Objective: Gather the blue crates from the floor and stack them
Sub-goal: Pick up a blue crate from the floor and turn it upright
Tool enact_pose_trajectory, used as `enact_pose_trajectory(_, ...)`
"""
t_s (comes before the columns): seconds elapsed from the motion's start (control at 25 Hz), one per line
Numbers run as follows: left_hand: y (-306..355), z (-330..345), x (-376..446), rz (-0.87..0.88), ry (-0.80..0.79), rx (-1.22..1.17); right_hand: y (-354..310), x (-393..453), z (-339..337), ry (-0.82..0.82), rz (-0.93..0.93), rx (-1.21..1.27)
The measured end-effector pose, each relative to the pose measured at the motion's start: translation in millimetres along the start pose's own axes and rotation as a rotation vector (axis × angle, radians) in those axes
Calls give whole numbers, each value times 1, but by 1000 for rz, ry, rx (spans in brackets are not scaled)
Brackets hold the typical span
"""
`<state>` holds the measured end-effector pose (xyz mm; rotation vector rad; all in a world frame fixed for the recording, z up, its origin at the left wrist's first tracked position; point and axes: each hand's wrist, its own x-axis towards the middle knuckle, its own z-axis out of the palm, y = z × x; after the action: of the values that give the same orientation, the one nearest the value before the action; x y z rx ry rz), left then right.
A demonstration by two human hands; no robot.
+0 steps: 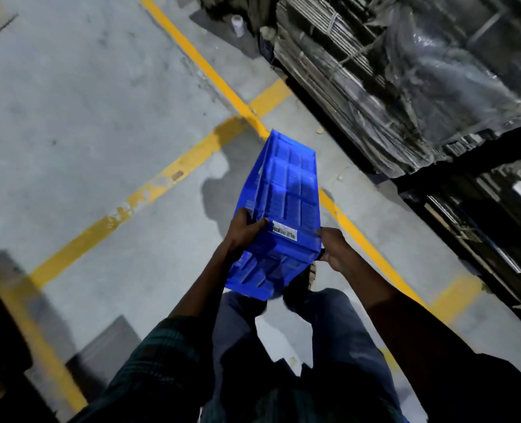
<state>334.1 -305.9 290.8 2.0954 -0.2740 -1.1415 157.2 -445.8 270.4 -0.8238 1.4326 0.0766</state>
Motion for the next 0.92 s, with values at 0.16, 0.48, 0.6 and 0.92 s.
enact_pose_trajectory(0.16, 22, -37, -62, -59, 50, -274, 4, -65, 19, -54, -223, -97)
enact_pose_trajectory(0.48, 38, -89, -106, -176, 142, -895, 36, -187, 84, 249, -874, -412)
enact_pose_trajectory(0.6, 48, -98, -120, -182, 158, -1104, 49, -204, 104, 210, -935, -550)
enact_pose_trajectory(0.92, 70, -145, -175, -203, 87, -1427, 34, -218, 130, 32, -956, -892)
